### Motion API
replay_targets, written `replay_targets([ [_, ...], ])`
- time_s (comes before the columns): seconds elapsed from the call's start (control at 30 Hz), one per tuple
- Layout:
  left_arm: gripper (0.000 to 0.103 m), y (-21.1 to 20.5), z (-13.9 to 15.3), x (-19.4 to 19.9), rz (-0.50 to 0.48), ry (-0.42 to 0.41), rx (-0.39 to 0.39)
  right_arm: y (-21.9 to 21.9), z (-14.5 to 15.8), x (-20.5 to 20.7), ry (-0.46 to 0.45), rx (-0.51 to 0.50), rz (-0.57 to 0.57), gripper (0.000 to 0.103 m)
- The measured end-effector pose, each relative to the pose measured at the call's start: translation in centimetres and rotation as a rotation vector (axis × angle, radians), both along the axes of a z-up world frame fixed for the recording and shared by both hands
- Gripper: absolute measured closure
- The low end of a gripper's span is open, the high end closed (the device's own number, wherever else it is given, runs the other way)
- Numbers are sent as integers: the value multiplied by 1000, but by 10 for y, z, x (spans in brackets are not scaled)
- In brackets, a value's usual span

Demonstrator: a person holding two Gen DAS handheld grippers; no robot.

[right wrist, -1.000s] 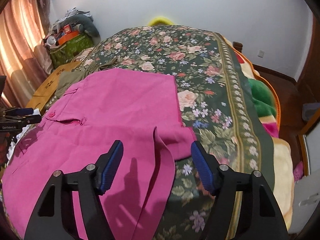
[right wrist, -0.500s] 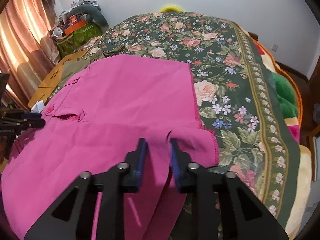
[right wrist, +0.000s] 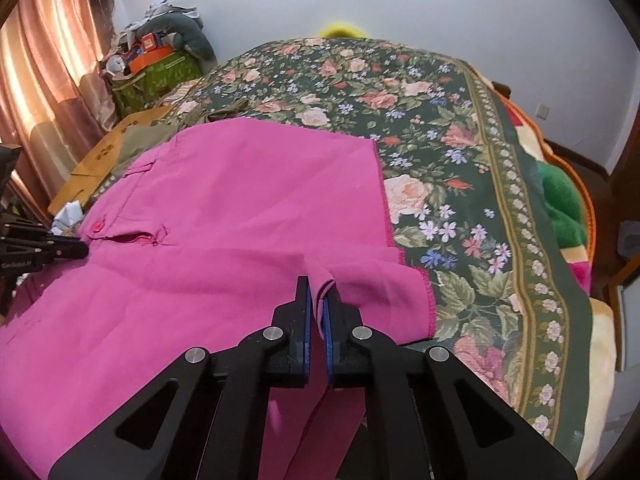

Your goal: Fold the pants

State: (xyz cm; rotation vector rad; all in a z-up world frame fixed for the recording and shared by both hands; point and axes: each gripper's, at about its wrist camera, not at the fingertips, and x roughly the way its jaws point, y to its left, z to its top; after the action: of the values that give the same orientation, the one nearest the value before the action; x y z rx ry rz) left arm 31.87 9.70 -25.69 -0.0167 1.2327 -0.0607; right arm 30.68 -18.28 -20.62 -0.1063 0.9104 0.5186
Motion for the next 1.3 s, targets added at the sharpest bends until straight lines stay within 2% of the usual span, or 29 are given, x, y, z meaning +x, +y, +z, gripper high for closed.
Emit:
replay_targets([
  [0.13, 96, 3, -1, -3, 2, -12, -1, 2, 1, 0, -20, -27, -11, 99],
  [0.37, 95, 3, -2, -4, -8, -19, 4, -15, -1, 7, 31, 7, -99, 100],
  [0.5, 91, 1, -1, -3, -19, -27, 31, -28, 2, 6, 6, -61, -153, 101],
  [0.57, 91, 1, 1, -4, -22, -37, 32, -38, 6, 6, 22, -46, -166, 101],
  [0.77, 89, 7, 23, -6, -16, -99, 42, -56, 27, -2, -6, 3, -165, 100],
  [0.8, 86, 9, 28, -5, -12, -109, 40, -56, 29, -2, -6, 6, -163, 100],
  [0.87, 75, 14, 37, 0, 1, -134, 43, -57, 31, 1, 0, 15, -162, 96],
  [0.93, 62, 17, 44, 7, 15, -154, 43, -57, 31, 3, 0, 22, -169, 85],
  [1.03, 60, 21, 45, 21, 22, -153, 23, -56, 28, 8, -1, 34, -176, 68],
  [1.1, 60, 23, 39, 31, 25, -129, 6, -55, 26, 11, 6, 36, -174, 63],
  [1.3, 60, 27, 10, 49, 77, -36, -88, -51, 7, 23, 78, 45, -154, 63],
])
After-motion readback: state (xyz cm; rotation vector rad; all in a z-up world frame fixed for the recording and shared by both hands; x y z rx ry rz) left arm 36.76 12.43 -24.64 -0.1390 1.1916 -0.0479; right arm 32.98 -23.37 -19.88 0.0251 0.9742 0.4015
